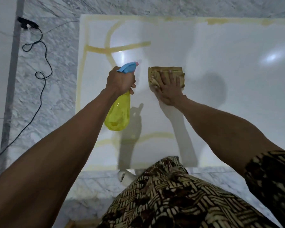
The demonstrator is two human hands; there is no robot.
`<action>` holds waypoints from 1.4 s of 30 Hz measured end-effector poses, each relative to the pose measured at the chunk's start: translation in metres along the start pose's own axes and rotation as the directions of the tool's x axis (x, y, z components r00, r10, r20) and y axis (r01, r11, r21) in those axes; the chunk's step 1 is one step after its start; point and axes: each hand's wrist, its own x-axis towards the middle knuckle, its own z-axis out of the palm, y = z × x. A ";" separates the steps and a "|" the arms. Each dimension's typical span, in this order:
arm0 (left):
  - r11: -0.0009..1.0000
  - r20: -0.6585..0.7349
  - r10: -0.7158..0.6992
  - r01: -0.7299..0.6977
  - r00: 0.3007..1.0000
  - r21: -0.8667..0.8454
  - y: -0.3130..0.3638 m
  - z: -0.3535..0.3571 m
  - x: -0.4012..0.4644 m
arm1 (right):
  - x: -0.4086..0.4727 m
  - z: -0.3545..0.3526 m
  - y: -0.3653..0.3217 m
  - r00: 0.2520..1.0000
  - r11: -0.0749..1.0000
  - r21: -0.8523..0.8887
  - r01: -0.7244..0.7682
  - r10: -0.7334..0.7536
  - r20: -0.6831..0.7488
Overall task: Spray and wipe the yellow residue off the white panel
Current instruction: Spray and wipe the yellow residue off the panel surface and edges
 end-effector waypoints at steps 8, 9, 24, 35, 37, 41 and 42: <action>1.000 0.090 -0.020 0.021 0.996 -0.012 -0.089 0.008 -0.141 | -0.166 0.066 -0.037 0.999 0.999 -0.045 0.017 -0.015 0.041; 1.000 0.095 -0.028 0.029 0.995 -0.007 -0.101 0.008 -0.155 | -0.182 0.072 -0.044 0.997 0.999 -0.052 -0.001 0.005 0.074; 0.998 0.036 0.062 -0.063 0.997 0.018 -0.111 -0.040 -0.219 | -0.252 0.027 -0.104 0.946 0.619 0.724 -0.305 0.113 0.303; 0.998 -0.036 0.059 -0.060 0.998 -0.025 -0.032 -0.082 -0.133 | -0.081 -0.086 -0.111 0.964 0.179 0.967 -0.183 0.225 0.141; 0.999 -0.018 0.032 -0.032 0.999 -0.037 -0.020 -0.084 -0.104 | -0.036 -0.111 -0.101 0.956 0.333 0.934 -0.131 0.292 0.030; 0.997 -0.011 0.022 -0.022 1.000 -0.067 0.009 -0.087 -0.037 | 0.064 -0.158 -0.073 0.932 0.694 0.720 0.006 0.257 -0.255; 0.997 -0.012 0.023 -0.024 1.000 -0.072 0.016 -0.089 -0.018 | 0.095 -0.168 -0.067 0.930 0.734 0.679 0.023 0.233 -0.284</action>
